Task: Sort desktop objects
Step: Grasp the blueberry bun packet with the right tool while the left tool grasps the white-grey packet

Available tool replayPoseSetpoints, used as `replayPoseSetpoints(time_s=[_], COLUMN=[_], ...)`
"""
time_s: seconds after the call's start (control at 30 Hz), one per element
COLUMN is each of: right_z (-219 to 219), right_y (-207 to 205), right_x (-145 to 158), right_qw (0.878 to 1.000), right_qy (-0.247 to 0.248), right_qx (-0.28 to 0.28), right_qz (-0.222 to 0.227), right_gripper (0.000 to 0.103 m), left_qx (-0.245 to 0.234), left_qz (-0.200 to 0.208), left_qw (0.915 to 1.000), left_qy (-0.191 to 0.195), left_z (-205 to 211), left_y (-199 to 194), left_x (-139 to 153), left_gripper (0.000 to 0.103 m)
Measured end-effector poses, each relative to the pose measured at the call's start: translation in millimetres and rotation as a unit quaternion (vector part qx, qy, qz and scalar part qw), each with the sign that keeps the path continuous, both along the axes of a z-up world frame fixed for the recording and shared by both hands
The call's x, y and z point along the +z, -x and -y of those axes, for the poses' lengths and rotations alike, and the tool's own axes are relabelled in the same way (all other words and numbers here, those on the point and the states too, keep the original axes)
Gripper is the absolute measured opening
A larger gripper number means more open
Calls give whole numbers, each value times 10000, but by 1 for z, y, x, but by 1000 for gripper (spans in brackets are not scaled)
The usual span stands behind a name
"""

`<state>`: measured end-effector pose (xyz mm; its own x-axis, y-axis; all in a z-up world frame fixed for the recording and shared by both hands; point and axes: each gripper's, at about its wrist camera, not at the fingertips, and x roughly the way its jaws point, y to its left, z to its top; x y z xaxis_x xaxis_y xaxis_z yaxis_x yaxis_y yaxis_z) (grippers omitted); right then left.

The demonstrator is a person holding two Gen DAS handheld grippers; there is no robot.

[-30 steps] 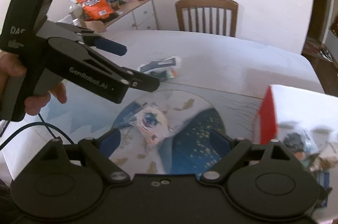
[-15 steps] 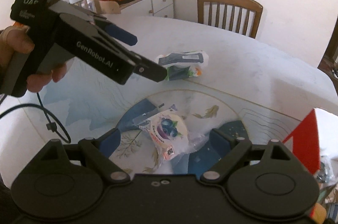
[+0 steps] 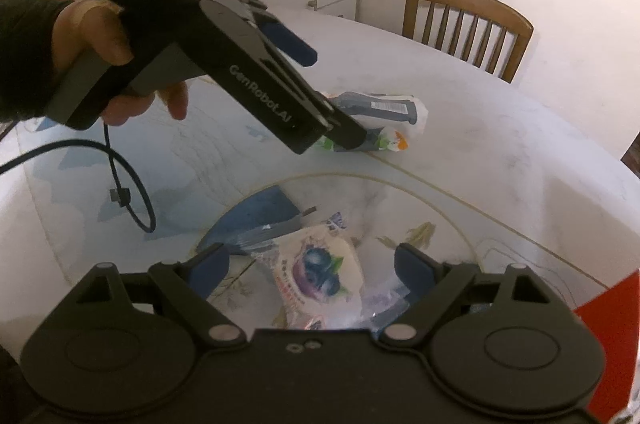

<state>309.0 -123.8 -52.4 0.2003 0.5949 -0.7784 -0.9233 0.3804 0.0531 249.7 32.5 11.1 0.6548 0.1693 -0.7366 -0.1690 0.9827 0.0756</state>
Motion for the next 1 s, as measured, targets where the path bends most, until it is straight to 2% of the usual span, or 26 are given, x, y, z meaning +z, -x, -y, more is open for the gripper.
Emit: replayPoseSetpoints(time_s=[0.3, 0.5, 0.77, 0.87, 0.93, 1.0], right_z=[-13, -16, -21, -21, -22, -21], right_y=[-9, -10, -11, -12, -12, -12], right_x=[-22, -29, -36, -37, -38, -38], right_qw=[9995, 9992, 9986, 9985, 9985, 9984], right_qy=[256, 320, 431, 453, 462, 464], right_qx=[141, 174, 181, 176, 159, 138], right_qz=[-88, -153, -240, -270, -266, -288], right_gripper=[85, 83, 70, 64, 63, 61], left_qx=[-82, 126, 256, 286, 327, 352], left_qz=[-200, -452, -426, -413, -418, -419], left_qw=[9998, 9989, 9986, 9987, 9985, 9984], left_qy=[-38, 73, 157, 108, 121, 142], left_z=[-20, -32, -40, -40, -40, -40], left_y=[-23, -35, -37, -36, -35, -33], left_x=[-26, -43, -51, -51, -52, -53], left_gripper=[103, 103, 102, 97, 88, 84])
